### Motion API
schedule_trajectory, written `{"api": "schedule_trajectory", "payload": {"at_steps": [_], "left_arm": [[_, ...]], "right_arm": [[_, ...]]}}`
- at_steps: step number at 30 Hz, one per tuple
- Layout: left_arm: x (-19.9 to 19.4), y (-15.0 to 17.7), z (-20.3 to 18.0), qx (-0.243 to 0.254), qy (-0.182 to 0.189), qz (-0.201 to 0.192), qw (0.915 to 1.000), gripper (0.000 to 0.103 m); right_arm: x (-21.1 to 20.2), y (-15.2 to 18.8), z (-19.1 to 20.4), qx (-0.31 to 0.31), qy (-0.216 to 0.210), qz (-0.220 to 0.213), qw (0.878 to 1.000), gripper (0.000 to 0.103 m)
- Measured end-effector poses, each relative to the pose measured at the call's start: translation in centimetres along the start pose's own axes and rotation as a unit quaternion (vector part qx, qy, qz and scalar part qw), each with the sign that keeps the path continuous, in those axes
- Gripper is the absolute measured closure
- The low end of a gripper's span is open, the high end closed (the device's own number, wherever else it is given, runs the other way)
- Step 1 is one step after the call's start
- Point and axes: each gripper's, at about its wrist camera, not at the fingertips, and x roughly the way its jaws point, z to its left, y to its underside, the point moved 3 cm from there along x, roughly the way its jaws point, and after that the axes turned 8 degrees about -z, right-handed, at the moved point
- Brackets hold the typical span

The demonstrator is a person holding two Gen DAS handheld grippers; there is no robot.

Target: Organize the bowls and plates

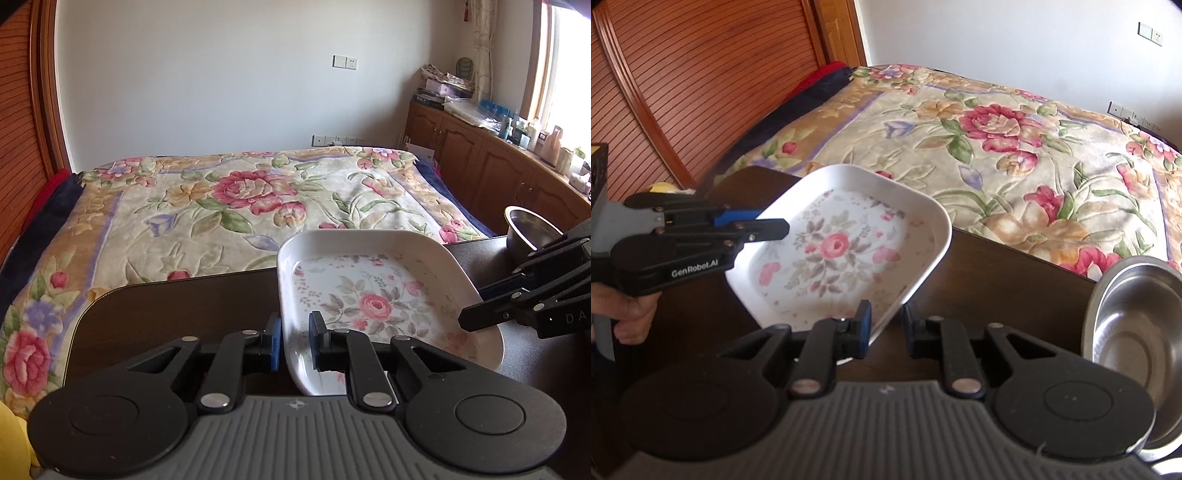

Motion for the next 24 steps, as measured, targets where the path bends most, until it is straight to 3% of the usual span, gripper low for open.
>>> {"api": "schedule_trajectory", "payload": {"at_steps": [6, 24], "left_arm": [[-1.1, 0.5, 0.1, -0.01, 0.006, 0.008, 0.9999, 0.089], [-10.0, 1.1, -2.7, -0.012, 0.007, -0.028, 0.9995, 0.09]], "right_arm": [[-0.4, 0.3, 0.1, 0.005, 0.003, -0.011, 1.0, 0.086], [-6.6, 2.6, 2.1, 0.017, -0.032, -0.057, 0.998, 0.087]]}}
